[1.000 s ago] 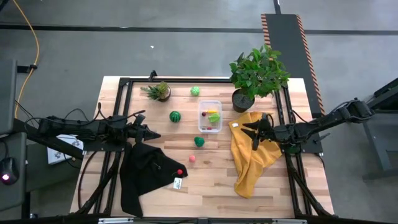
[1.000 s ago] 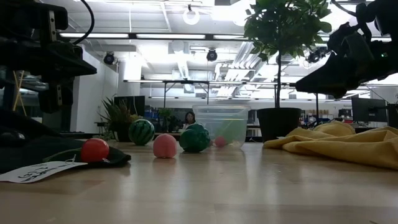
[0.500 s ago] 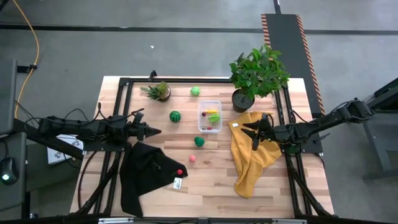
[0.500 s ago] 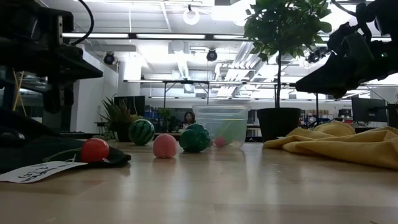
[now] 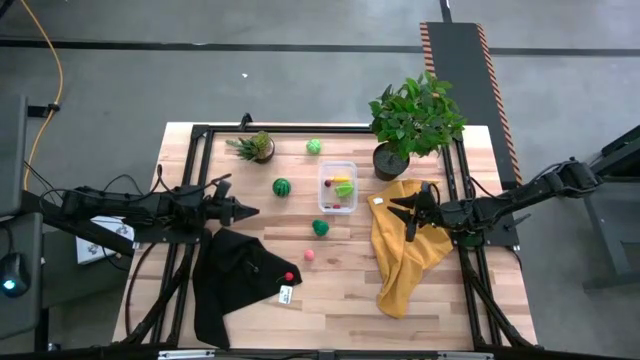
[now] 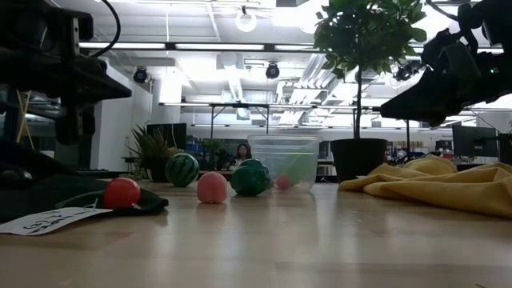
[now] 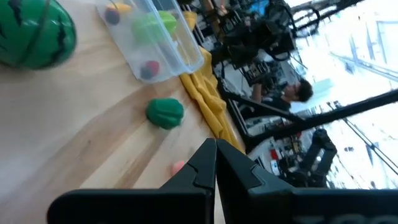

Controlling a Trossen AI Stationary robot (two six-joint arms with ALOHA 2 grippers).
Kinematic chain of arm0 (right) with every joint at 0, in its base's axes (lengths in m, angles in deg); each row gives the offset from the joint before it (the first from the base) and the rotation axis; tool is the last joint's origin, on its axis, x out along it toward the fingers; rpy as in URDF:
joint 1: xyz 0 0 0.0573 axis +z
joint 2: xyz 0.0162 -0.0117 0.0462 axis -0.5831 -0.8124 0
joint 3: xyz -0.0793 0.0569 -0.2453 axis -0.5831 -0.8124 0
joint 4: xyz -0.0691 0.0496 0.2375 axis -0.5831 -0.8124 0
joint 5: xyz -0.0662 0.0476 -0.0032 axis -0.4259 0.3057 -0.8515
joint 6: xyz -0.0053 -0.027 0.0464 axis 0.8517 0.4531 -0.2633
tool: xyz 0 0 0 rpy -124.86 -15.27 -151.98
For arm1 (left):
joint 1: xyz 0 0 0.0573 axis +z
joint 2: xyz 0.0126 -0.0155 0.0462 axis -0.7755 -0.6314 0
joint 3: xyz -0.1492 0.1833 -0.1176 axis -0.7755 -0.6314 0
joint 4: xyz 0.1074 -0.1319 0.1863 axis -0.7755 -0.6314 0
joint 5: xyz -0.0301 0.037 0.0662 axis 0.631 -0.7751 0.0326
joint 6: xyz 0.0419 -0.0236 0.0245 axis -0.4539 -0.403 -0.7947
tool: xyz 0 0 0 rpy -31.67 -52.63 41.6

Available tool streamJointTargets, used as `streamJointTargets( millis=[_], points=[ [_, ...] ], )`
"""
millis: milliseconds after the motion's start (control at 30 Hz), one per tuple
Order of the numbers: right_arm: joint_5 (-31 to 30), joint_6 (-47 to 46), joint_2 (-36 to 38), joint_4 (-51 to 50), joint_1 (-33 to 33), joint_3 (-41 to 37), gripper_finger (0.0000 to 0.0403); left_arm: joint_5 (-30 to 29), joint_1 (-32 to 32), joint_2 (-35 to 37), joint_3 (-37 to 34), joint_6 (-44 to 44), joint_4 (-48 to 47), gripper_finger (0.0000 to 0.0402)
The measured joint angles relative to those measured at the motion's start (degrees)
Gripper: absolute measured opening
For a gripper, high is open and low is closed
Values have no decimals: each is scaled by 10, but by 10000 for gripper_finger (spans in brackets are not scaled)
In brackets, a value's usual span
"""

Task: Pick and placing Produce into tupperware
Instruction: Put the cabbage into the transparent bin

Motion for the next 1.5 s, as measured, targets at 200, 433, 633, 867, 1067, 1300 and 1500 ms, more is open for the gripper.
streamJointTargets(
  millis=[200, 433, 633, 867, 1067, 1300, 1500],
  points=[
    [0, 0, 0, 0, 0, 0, 114, 34, 0, 0, 0, 0, 32, 1],
    [0, 0, 0, 0, 0, 0, 114, 88, 0, 0, 7, 5, 214, 1],
    [0, 0, 0, 0, 0, 0, 114, 111, 0, -6, 132, -92, 85, 1],
    [0, 0, 0, -2, 0, 0, 114, -32, 0, -95, 361, -233, -240, 1],
    [0, 0, 0, -4, 0, 0, 114, -101, 0, -218, 512, -324, -322, 1],
    [0, 0, 0, -7, 0, 0, 114, -153, 0, -354, 656, -411, -435, 1],
    [0, 0, 0, -10, 0, 0, 114, -147, 29, -438, 734, -460, -487, 1]
  ],
)
